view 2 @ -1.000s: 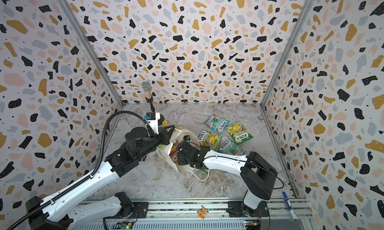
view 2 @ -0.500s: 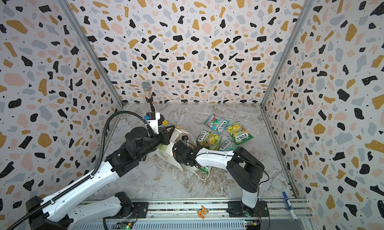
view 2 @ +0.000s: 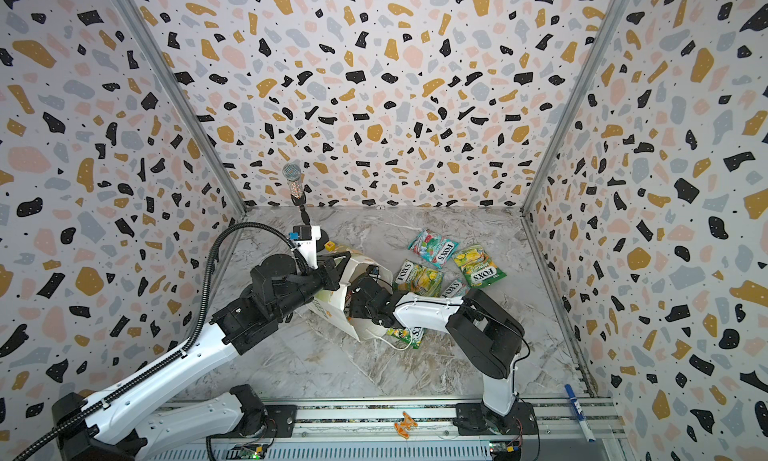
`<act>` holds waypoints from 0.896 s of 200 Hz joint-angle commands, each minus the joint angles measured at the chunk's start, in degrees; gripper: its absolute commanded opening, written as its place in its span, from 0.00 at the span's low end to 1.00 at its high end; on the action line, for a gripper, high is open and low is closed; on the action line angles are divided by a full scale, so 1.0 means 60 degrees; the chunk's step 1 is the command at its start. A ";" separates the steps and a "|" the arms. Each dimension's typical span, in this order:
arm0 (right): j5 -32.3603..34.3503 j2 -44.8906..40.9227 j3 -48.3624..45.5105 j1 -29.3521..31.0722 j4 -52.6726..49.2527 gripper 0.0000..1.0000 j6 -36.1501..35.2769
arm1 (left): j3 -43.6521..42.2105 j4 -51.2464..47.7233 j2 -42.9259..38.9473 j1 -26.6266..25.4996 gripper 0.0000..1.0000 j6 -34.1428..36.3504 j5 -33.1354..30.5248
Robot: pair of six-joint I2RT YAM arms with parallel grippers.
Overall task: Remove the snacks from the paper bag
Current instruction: 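Grasp the orange fruits packet inside the bag with the right gripper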
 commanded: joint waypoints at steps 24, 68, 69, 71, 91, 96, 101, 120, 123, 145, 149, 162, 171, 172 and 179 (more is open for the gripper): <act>0.0024 0.0524 0.0536 -0.0075 0.0169 0.47 0.0431 | 0.0202 0.0635 -0.0098 -0.0031 0.00 -0.0242 0.0181; 0.0105 0.0358 0.0314 -0.0115 0.0932 0.15 0.0490 | 0.0188 0.0500 -0.0187 -0.0041 0.00 -0.0237 0.0149; 0.0107 0.0337 0.0298 -0.0115 0.0965 0.14 0.0487 | 0.0195 0.0485 -0.0195 -0.0033 0.00 -0.0227 0.0136; 0.0119 0.0295 0.0249 -0.0115 0.1034 0.12 0.0464 | 0.0200 0.0456 -0.0201 -0.0038 0.00 -0.0220 0.0108; 0.0196 -0.0146 -0.0198 -0.0122 0.1484 0.00 0.0213 | 0.0217 0.0133 -0.0349 -0.0038 0.00 0.0033 -0.0173; 0.0191 -0.0263 -0.0278 -0.0131 0.1558 0.00 0.0126 | 0.0210 0.0047 -0.0385 -0.0039 0.00 0.0118 -0.0219; 0.0195 -0.0364 -0.0348 -0.0136 0.1549 0.00 0.0032 | 0.0217 -0.0034 -0.0420 -0.0030 0.00 0.0196 -0.0288; 0.0140 -0.0775 -0.0667 -0.0144 0.1726 0.00 -0.0299 | 0.0177 -0.0403 -0.0517 -0.0029 0.00 0.0471 -0.0631; 0.0145 -0.0834 -0.0721 -0.0144 0.1745 0.00 -0.0342 | 0.0173 -0.0464 -0.0524 -0.0031 0.00 0.0513 -0.0680; -0.0044 -0.1383 -0.1136 -0.0144 0.2132 0.00 -0.0780 | 0.0114 -0.0751 -0.0567 -0.0038 0.00 0.0675 -0.1019; -0.0089 -0.1481 -0.1183 -0.0130 0.2192 0.00 -0.0848 | 0.0101 -0.0791 -0.0556 -0.0039 0.00 0.0701 -0.1066; -0.0225 -0.1753 -0.1291 -0.0129 0.2256 0.00 -0.1109 | 0.0071 -0.0866 -0.0565 -0.0038 0.00 0.0738 -0.1200; -0.0231 -0.1917 -0.1349 -0.0133 0.2210 0.00 -0.1218 | 0.0042 -0.0917 -0.0562 -0.0032 0.00 0.0789 -0.1266; -0.0244 -0.1944 -0.1354 -0.0131 0.2205 0.00 -0.1238 | 0.0042 -0.0926 -0.0558 -0.0036 0.00 0.0792 -0.1275; -0.0279 -0.2052 -0.1384 -0.0138 0.2193 0.00 -0.1337 | 0.0041 -0.0971 -0.0550 -0.0038 0.00 0.0819 -0.1333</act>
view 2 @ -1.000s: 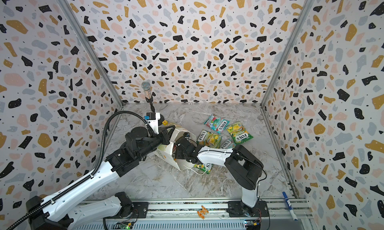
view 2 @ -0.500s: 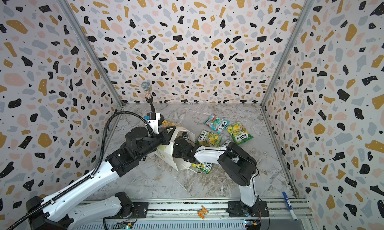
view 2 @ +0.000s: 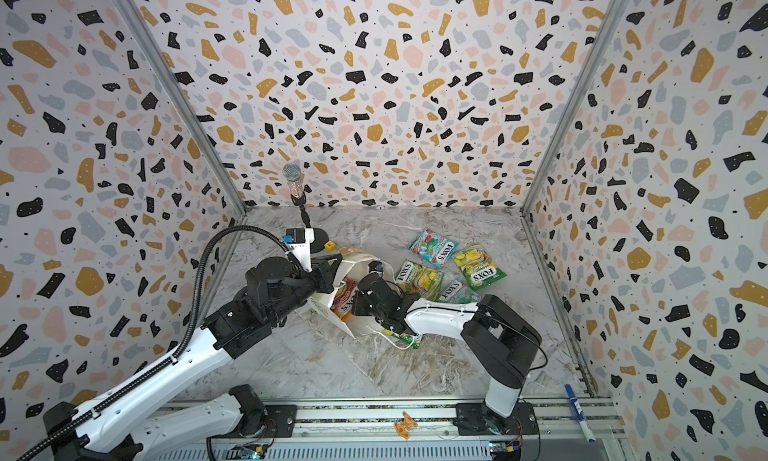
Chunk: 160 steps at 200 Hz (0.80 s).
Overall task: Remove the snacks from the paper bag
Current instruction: 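Grasp the orange fruits packet inside the bag with the right gripper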
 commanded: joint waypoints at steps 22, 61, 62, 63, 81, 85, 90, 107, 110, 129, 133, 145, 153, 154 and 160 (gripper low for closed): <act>-0.0173 -0.1104 -0.0220 -0.0025 0.0288 0.00 -0.0964 | 0.0012 -0.0018 -0.0090 -0.0036 0.00 0.0383 -0.0446; -0.0219 -0.1882 -0.0334 0.0021 0.0220 0.00 -0.1365 | -0.0018 -0.0030 -0.0007 -0.0039 0.00 0.0371 -0.0492; -0.0221 -0.1913 -0.0334 0.0022 0.0217 0.00 -0.1379 | -0.0018 -0.0031 -0.0007 -0.0039 0.00 0.0364 -0.0497; -0.0229 -0.1936 -0.0334 0.0023 0.0215 0.00 -0.1394 | -0.0018 -0.0024 -0.0007 -0.0039 0.00 0.0368 -0.0499; -0.0382 -0.2297 -0.0337 0.0039 0.0127 0.00 -0.1642 | -0.0032 -0.0018 0.0043 -0.0037 0.00 0.0314 -0.0591; -0.0402 -0.2377 -0.0335 0.0051 0.0094 0.00 -0.1694 | -0.0032 -0.0018 0.0051 -0.0036 0.00 0.0302 -0.0593; -0.0417 -0.2501 -0.0331 0.0064 0.0037 0.00 -0.1749 | -0.0032 -0.0031 0.0064 -0.0039 0.00 0.0298 -0.0620; -0.0500 -0.2927 -0.0319 0.0097 -0.0091 0.00 -0.2012 | -0.0030 -0.0105 0.0125 -0.0039 0.00 0.0247 -0.0717; -0.0493 -0.3021 -0.0313 0.0108 -0.0125 0.00 -0.2051 | -0.0021 -0.0100 0.0136 -0.0032 0.00 0.0246 -0.0720; -0.0578 -0.3482 -0.0214 0.0108 -0.0413 0.00 -0.2380 | -0.0036 -0.0120 0.0156 -0.0036 0.00 0.0185 -0.0798; -0.0600 -0.3571 -0.0185 0.0105 -0.0483 0.00 -0.2438 | -0.0046 -0.0120 0.0156 -0.0034 0.00 0.0181 -0.0815; -0.0783 -0.3864 -0.0132 0.0114 -0.0608 0.00 -0.2645 | -0.0072 -0.0126 0.0163 -0.0039 0.00 0.0144 -0.0877; -0.0879 -0.4084 -0.0127 0.0120 -0.0670 0.00 -0.2792 | -0.0062 -0.0122 0.0168 -0.0028 0.00 0.0134 -0.0910; -0.0895 -0.4105 -0.0120 0.0131 -0.0689 0.00 -0.2811 | -0.0062 -0.0121 0.0168 -0.0034 0.00 0.0128 -0.0918; -0.0924 -0.4236 -0.0073 0.0140 -0.0796 0.00 -0.2902 | -0.0061 -0.0128 0.0167 -0.0039 0.00 0.0137 -0.0945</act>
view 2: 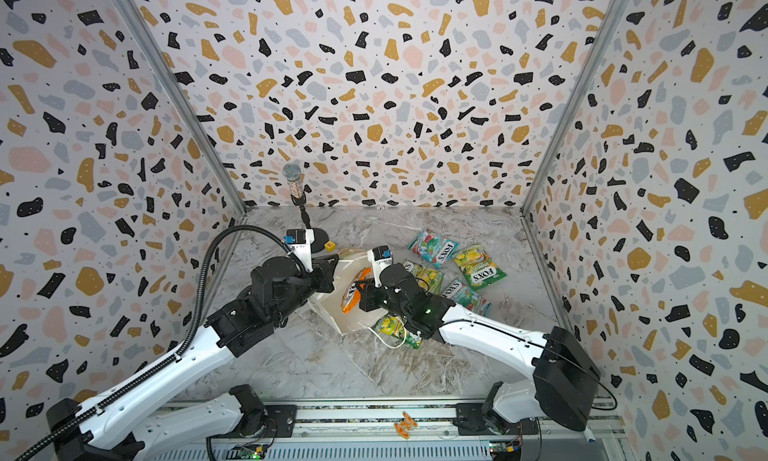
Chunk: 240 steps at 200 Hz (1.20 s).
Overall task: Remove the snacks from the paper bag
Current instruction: 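Grasp the orange fruits packet inside the bag with the right gripper, then lift the orange packet out of the bag and carry it farther from the robot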
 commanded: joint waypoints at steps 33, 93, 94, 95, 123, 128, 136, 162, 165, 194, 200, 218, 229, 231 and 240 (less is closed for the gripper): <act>-0.0378 -0.1373 0.0711 0.0112 -0.0989 0.00 -0.1132 | -0.0032 -0.0010 0.0051 -0.0039 0.00 -0.0060 -0.0444; -0.0032 -0.2553 0.1085 0.0140 -0.1910 0.00 -0.1671 | 0.0056 -0.0216 -0.0051 -0.0038 0.00 0.0028 -0.0683; -0.0023 -0.2571 0.1085 0.0133 -0.1919 0.00 -0.1681 | 0.0056 -0.0216 -0.0053 -0.0039 0.00 0.0028 -0.0691; -0.0003 -0.2595 0.1085 0.0130 -0.1938 0.00 -0.1693 | 0.0056 -0.0224 -0.0061 -0.0039 0.00 0.0036 -0.0687; 0.0819 -0.3127 0.1159 0.0109 -0.2469 0.00 -0.1856 | 0.0055 -0.0353 -0.0231 -0.0039 0.00 0.0032 -0.0734; 0.0980 -0.3214 0.1150 0.0087 -0.2544 0.00 -0.1866 | 0.0056 -0.0398 -0.0259 -0.0039 0.00 0.0043 -0.0763; 0.1235 -0.3331 0.1151 0.0020 -0.2712 0.00 -0.1880 | 0.0058 -0.0478 -0.0329 -0.0039 0.00 0.0061 -0.0778; 0.1358 -0.3551 0.1110 -0.0511 -0.3064 0.00 -0.1788 | 0.0026 -0.0792 -0.0575 -0.0038 0.00 0.0071 -0.0904; 0.1325 -0.3575 0.1090 -0.0566 -0.3070 0.00 -0.1793 | 0.0026 -0.0801 -0.0603 -0.0039 0.00 0.0072 -0.0924; 0.0767 -0.3592 0.1015 -0.1548 -0.3331 0.00 -0.1720 | 0.0090 -0.1105 -0.0839 -0.0029 0.00 0.0044 -0.0885; 0.0610 -0.3578 0.0984 -0.1790 -0.3376 0.00 -0.1707 | 0.0124 -0.1200 -0.0863 -0.0039 0.00 0.0043 -0.0875; -0.0267 -0.3397 0.0871 -0.2676 -0.3206 0.00 -0.1817 | 0.0251 -0.1447 -0.0962 -0.0028 0.00 0.0015 -0.0804; -0.0845 -0.3145 0.0827 -0.3225 -0.2985 0.00 -0.1915 | 0.0288 -0.1526 -0.1054 -0.0039 0.00 -0.0015 -0.0751; -0.0949 -0.3101 0.0812 -0.3307 -0.2918 0.00 -0.1981 | 0.0301 -0.1540 -0.1062 -0.0032 0.00 -0.0016 -0.0745; -0.1354 -0.2796 0.0817 -0.3641 -0.2659 0.00 -0.2147 | 0.0339 -0.1628 -0.1126 -0.0039 0.00 -0.0018 -0.0804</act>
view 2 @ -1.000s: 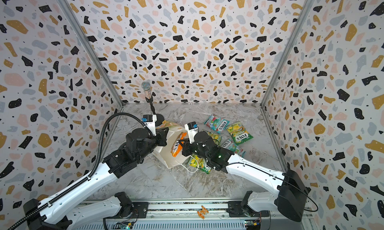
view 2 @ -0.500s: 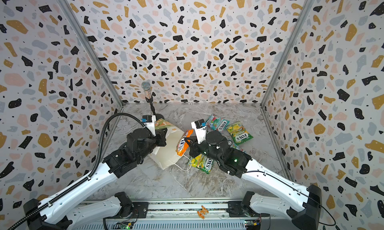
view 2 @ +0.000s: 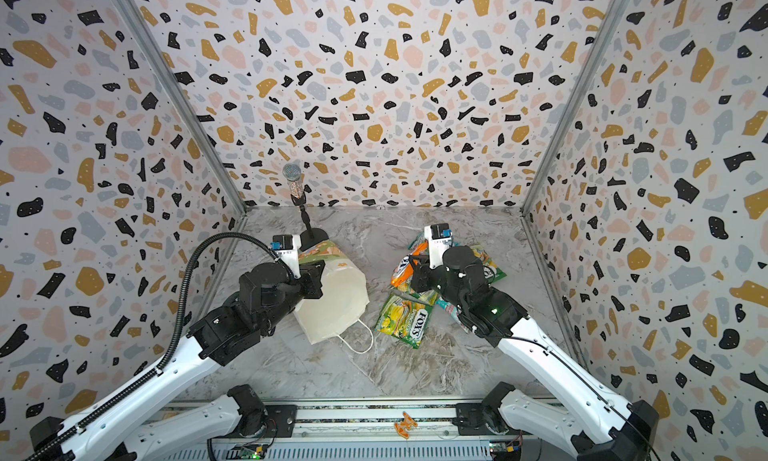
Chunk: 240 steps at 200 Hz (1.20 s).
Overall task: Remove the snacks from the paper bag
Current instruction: 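Lift the orange packet out of the bag and carry it farther from the robot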
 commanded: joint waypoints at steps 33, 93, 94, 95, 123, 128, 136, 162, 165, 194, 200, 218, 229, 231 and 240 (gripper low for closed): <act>-0.2493 0.2189 0.0631 -0.1418 0.1706 0.00 -0.0873 | 0.0525 -0.0294 -0.0368 -0.0031 0.00 -0.0034 -0.0129; -0.5315 0.5841 0.2603 -0.2299 0.3256 0.00 -0.1147 | 0.0868 -0.0444 -0.0438 -0.0039 0.00 -0.0121 -0.0015; -0.5369 0.5875 0.2676 -0.2304 0.3262 0.00 -0.1151 | 0.0870 -0.0444 -0.0439 -0.0039 0.00 -0.0122 -0.0007; -0.5395 0.5958 0.2734 -0.2314 0.3273 0.00 -0.1152 | 0.0871 -0.0444 -0.0439 -0.0039 0.00 -0.0122 -0.0003; -0.6422 0.7769 0.4057 -0.2619 0.3705 0.00 -0.0940 | 0.0869 -0.0422 -0.0480 -0.0036 0.00 -0.0195 0.0089; -0.6579 0.8103 0.4301 -0.2670 0.3724 0.00 -0.0887 | 0.0855 -0.0430 -0.0479 -0.0039 0.00 -0.0210 0.0109; -0.6877 0.8689 0.4834 -0.2770 0.3727 0.00 -0.0805 | 0.0835 -0.0406 -0.0471 -0.0037 0.00 -0.0238 0.0152; -0.7775 1.0698 0.7064 -0.3021 0.2969 0.00 -0.0539 | 0.0864 -0.0386 -0.0450 -0.0038 0.00 -0.0291 0.0243; -0.7820 1.0918 0.7340 -0.3034 0.2790 0.00 -0.0537 | 0.0866 -0.0386 -0.0454 -0.0035 0.00 -0.0301 0.0240; -0.7562 1.2301 0.9135 -0.3071 0.1346 0.00 -0.0745 | 0.0912 -0.0450 -0.0486 -0.0038 0.00 -0.0306 0.0178; -0.7487 1.2418 0.9266 -0.3078 0.1205 0.00 -0.0785 | 0.0927 -0.0456 -0.0484 -0.0039 0.00 -0.0298 0.0163; -0.7212 1.2587 0.9390 -0.3105 0.0938 0.00 -0.0921 | 0.0924 -0.0446 -0.0502 -0.0038 0.00 -0.0305 0.0148; -0.7017 1.2678 0.9440 -0.3128 0.0722 0.00 -0.1019 | 0.0917 -0.0406 -0.0492 -0.0039 0.00 -0.0310 0.0186; -0.6985 1.2702 0.9460 -0.3129 0.0669 0.00 -0.1044 | 0.0916 -0.0395 -0.0497 -0.0039 0.00 -0.0301 0.0186; -0.6812 1.2783 0.9561 -0.3148 0.0421 0.00 -0.1213 | 0.0894 -0.0357 -0.0494 -0.0039 0.00 -0.0313 0.0224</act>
